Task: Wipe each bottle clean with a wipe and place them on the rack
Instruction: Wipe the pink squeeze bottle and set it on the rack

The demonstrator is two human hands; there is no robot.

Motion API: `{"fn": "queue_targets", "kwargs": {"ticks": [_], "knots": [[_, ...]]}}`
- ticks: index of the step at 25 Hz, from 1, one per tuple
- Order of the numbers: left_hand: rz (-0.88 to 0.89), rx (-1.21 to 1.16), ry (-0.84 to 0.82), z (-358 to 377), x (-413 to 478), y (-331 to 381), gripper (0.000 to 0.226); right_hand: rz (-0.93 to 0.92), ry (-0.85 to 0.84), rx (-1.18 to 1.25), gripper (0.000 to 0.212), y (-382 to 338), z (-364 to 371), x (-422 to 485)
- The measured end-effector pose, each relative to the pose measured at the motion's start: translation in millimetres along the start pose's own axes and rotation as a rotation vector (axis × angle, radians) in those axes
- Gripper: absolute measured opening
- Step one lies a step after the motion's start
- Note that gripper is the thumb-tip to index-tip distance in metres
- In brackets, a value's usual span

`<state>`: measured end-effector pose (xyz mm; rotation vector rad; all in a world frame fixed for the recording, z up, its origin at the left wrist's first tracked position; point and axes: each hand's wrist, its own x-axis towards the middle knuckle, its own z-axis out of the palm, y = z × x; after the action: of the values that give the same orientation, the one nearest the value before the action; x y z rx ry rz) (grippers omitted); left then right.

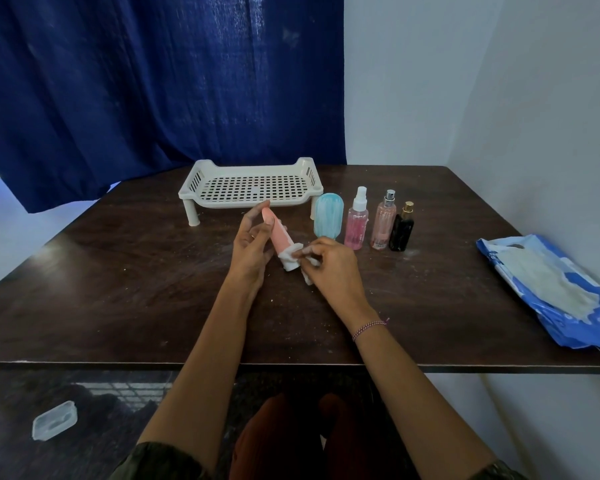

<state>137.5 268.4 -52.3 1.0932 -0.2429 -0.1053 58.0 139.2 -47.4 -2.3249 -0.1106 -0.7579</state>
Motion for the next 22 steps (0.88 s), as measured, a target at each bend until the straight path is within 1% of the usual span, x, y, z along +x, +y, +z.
{"fn": "queue_targets", "kwargs": {"ticks": [2,4,6,8,11,13,15,17,18,20,22], "knots": [[0.005,-0.021,0.025,-1.1,1.1,-1.0,0.027,-0.02,-0.048,0.056,0.02,-1.0,0.2,-1.6],[0.01,-0.043,0.068,-3.9,3.4,-1.2,0.028,-0.064,-0.169,0.1,0.033,-1.2,-0.8,-5.2],[0.002,-0.041,0.086,-6.1,5.6,-1.3,0.031,-0.095,-0.24,0.099,0.037,0.9,-2.9,-6.7],[-0.004,-0.022,0.083,-6.5,5.7,-1.8,0.031,-0.089,-0.218,0.098,0.035,4.1,-4.9,-5.6],[-0.001,-0.039,0.067,-4.1,4.1,-2.3,0.03,0.021,-0.102,0.157,0.042,5.2,-6.5,-4.5],[0.007,-0.049,0.046,-2.7,3.3,-3.2,0.029,0.066,-0.055,0.183,0.039,4.9,-6.7,-3.2],[0.008,-0.071,0.031,-1.5,3.1,-3.2,0.029,-0.007,-0.1,0.17,0.03,1.3,-4.5,-4.2],[-0.003,-0.072,0.026,-0.1,2.3,-1.9,0.03,-0.098,-0.17,0.116,0.026,-4.0,-0.1,-6.7],[-0.004,-0.072,0.025,0.3,1.8,-1.2,0.03,-0.12,-0.175,0.087,0.025,-5.6,1.6,-7.6],[-0.009,-0.105,0.025,1.3,0.7,0.6,0.03,-0.117,-0.107,0.05,0.025,-4.7,1.8,-7.5],[-0.03,-0.141,0.007,2.0,-0.5,3.1,0.033,-0.076,-0.018,0.026,0.026,-0.9,-1.8,-5.4]]}}
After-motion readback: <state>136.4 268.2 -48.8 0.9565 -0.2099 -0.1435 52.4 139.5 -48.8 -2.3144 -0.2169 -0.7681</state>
